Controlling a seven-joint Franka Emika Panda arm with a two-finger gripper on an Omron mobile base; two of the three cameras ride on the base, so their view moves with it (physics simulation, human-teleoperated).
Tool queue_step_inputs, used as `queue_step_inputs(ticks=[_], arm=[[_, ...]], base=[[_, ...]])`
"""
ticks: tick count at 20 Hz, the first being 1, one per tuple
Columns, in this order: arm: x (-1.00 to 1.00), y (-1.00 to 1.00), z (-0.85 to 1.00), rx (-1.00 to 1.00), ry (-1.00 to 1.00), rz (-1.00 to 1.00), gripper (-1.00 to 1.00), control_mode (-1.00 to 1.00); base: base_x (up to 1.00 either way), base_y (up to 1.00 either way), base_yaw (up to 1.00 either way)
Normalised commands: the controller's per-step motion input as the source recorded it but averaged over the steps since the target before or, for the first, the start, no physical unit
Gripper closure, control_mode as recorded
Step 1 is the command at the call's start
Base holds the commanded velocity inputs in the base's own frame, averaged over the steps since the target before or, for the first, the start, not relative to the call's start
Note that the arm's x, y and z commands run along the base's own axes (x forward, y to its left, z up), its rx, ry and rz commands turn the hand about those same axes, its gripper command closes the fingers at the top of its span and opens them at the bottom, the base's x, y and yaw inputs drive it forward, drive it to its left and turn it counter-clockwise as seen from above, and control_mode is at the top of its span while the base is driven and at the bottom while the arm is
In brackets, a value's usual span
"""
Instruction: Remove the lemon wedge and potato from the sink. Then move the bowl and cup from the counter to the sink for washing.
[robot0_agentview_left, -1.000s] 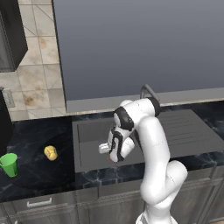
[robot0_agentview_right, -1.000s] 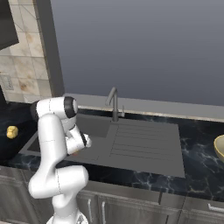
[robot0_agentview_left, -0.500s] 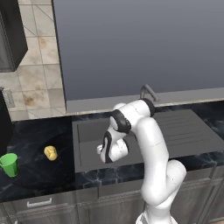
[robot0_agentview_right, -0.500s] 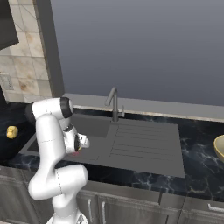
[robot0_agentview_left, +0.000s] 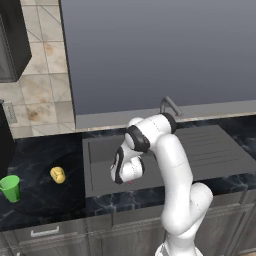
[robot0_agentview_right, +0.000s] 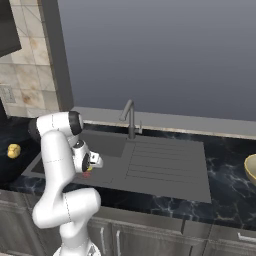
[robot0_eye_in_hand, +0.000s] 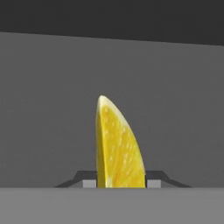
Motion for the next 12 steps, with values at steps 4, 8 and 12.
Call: queue_step_inputs(ticks=[4, 8, 12], arm=[[-0.02, 0.0, 0.02, 0.0, 0.0, 0.0, 1.0, -1.0], [-0.06, 0.0, 0.1, 0.0, 0.0, 0.0, 1.0, -1.0], [-0.06, -0.02, 0.17, 0.0, 0.07, 0.0, 1.0, -1.0]], base=[[0.0, 0.0, 0.0], [0.0, 0.0, 0.0], [0.0, 0.0, 0.0]])
